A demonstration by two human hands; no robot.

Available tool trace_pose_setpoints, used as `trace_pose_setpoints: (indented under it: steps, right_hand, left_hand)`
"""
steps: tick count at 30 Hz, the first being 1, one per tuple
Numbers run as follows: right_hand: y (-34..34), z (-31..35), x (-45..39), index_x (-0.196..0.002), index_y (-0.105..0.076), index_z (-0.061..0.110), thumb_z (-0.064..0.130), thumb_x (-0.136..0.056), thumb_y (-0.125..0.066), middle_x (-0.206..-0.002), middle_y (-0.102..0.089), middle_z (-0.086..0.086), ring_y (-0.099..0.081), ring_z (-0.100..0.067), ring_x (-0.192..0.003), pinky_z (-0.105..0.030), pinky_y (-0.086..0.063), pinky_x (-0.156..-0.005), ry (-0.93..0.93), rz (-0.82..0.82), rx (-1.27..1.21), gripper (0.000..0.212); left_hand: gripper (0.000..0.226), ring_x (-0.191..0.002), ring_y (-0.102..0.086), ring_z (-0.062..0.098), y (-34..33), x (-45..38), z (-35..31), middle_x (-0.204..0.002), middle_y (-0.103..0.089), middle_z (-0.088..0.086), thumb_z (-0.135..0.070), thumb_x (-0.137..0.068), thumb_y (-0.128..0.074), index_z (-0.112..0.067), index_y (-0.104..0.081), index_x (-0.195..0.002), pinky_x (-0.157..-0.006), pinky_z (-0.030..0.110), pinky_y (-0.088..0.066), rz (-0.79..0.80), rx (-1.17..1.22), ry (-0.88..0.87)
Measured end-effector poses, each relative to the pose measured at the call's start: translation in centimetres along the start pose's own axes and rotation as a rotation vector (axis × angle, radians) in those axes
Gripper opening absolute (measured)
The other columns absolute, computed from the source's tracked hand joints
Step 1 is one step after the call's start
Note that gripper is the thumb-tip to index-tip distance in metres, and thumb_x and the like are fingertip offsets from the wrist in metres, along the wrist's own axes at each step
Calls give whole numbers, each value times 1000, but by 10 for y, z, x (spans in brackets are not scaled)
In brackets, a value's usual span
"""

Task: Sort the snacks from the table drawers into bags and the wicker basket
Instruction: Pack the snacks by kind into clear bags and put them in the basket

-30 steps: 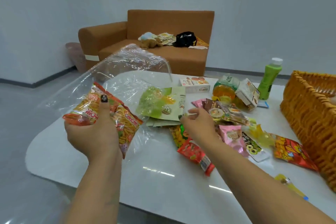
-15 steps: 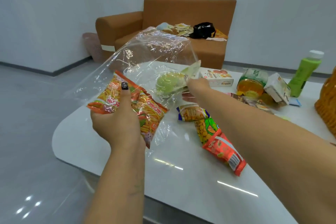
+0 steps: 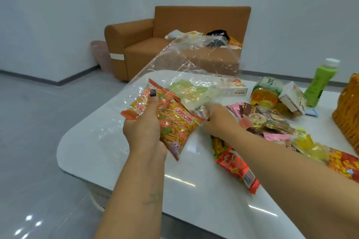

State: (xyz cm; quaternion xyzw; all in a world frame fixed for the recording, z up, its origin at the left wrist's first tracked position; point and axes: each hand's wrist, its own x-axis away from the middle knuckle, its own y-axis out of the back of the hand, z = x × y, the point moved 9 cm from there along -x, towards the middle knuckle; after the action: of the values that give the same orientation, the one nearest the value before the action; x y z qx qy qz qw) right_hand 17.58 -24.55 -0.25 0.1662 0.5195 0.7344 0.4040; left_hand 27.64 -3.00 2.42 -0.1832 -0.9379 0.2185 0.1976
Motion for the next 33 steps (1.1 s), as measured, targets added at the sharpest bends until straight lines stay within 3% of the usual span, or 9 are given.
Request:
trace_pose_setpoints:
  steps: [4, 7, 12, 17, 19, 22, 27, 29, 33]
  right_hand:
    - [69, -38, 45, -108, -55, 6, 16, -91, -58, -100, -60, -12, -58, -25, -88, -32, -47, -71, -224, -264, -644, 20]
    - [90, -81, 107, -113, -61, 7, 10, -91, -54, -102, -70, -17, -69, -33, -85, -42, -59, -71, -438, -247, -1276, 23]
    - [125, -127, 200, -112, -60, -1, 3, -89, -46, -106, -70, -20, -66, -37, -96, -45, -60, -71, -581, -153, -1573, 27]
    - [148, -147, 222, -99, -61, 9, 6, -88, -58, -83, -75, -11, -72, -21, -66, -29, -57, -49, -545, -163, -1553, 12]
    - [147, -144, 227, -106, -61, 6, 9, -80, -63, -89, -74, -14, -73, -24, -72, -32, -59, -55, -505, -5, -1455, 26]
    - [135, -141, 236, -114, -61, 2, 5, -71, -66, -102, -72, -20, -69, -36, -97, -47, -56, -85, -508, 178, -1311, 43]
    - [125, -148, 242, -109, -65, 4, -2, -84, -63, -105, -71, -20, -70, -34, -96, -45, -56, -86, -492, 219, -1321, 26]
    - [126, -147, 244, -114, -63, 5, 4, -82, -67, -107, -71, -19, -67, -35, -102, -49, -51, -95, -467, 270, -1317, 33]
    - [121, -145, 249, -111, -63, 10, 17, -70, -74, -103, -73, -15, -68, -35, -101, -49, -51, -94, -449, 325, -1337, 43]
  left_hand:
    - [49, -83, -73, 34, -32, 19, 21, -98, -75, 12, -27, -69, -84, -12, -67, -113, -77, 58, -57, 254, -92, 164]
    - [52, -85, -74, 31, -48, 38, 32, -97, -76, 13, -27, -66, -80, -11, -68, -114, -72, 48, -60, 423, -224, 197]
    - [43, -80, -74, 28, -52, 62, 53, -99, -75, 16, -22, -75, -74, -7, -66, -114, -61, 40, -61, 578, -414, 201]
    - [49, -78, -74, 27, -45, 78, 70, -98, -75, 16, -22, -70, -73, -6, -65, -115, -61, 36, -60, 621, -542, 162]
    - [46, -78, -74, 28, -48, 89, 79, -97, -75, 16, -22, -70, -73, -6, -65, -113, -62, 36, -60, 657, -579, 160]
    - [45, -79, -74, 27, -59, 105, 93, -97, -75, 15, -22, -69, -73, -9, -64, -111, -62, 35, -60, 691, -599, 149]
    - [40, -83, -74, 29, -76, 118, 119, -94, -76, 12, -22, -73, -77, -9, -66, -109, -71, 40, -60, 653, -624, 119]
    - [43, -83, -74, 30, -80, 118, 126, -94, -76, 12, -23, -72, -78, -9, -65, -110, -74, 42, -59, 627, -635, 125]
    - [60, -87, -74, 30, -88, 131, 142, -98, -75, 13, -29, -66, -78, -8, -60, -119, -72, 40, -58, 700, -675, 180]
